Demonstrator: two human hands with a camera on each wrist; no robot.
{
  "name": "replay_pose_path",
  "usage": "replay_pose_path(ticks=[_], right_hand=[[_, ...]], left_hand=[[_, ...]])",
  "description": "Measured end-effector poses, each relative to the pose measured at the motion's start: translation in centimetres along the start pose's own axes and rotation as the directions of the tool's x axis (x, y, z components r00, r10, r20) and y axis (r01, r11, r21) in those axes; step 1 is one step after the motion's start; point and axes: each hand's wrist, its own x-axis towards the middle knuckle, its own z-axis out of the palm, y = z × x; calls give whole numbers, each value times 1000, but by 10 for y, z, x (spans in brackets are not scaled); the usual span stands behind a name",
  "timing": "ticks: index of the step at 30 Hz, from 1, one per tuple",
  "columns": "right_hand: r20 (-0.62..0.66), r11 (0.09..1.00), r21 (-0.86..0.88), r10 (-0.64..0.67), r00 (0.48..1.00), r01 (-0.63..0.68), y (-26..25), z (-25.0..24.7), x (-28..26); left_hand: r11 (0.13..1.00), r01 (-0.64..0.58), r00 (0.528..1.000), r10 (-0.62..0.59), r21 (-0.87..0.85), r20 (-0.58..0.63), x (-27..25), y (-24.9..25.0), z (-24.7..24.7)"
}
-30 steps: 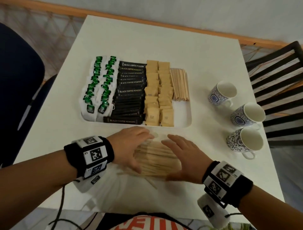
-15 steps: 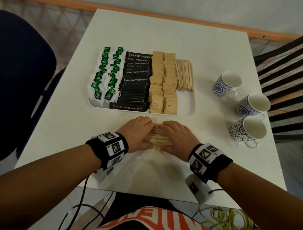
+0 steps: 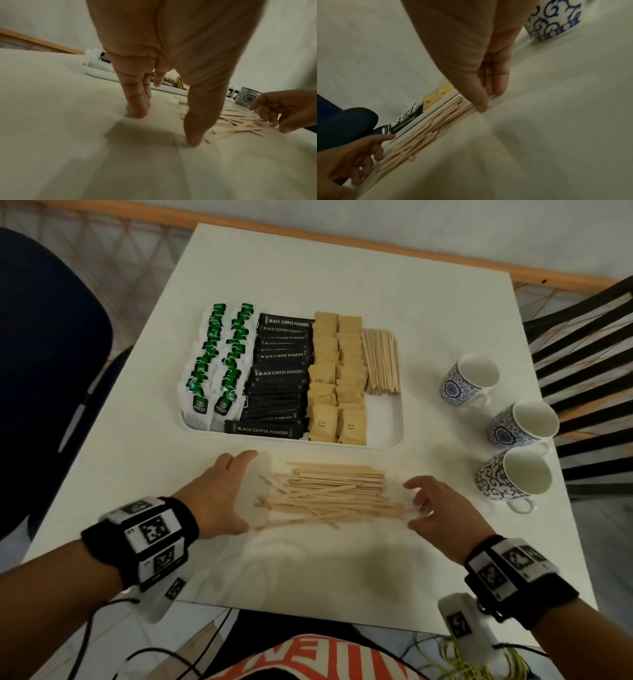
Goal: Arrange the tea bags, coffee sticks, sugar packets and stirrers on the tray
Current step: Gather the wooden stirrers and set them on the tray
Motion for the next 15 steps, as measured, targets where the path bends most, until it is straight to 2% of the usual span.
replay_pose_path(ticks=[5,9,11,13,15], right_hand=[[-37,998,52,-40,999,42,-18,17,10],[-16,991,106,-78,997,79,-30,19,10],[-26,993,71,-92,995,93,-31,15,8],[-74,992,13,-125,989,126,-30,10,6],[-72,985,-34,-171,983,169,-31,8,6]], left_hand=[[976,25,999,-31,-216,-23,3,5,9],[951,-12,1000,11,-309,-2,4,17,13],[961,-29,999,19,-273,-42,5,16,8],[982,-49,992,28,-180,-121,8,10,1],[994,-83,988,73,-69,-135,10,3,-5]])
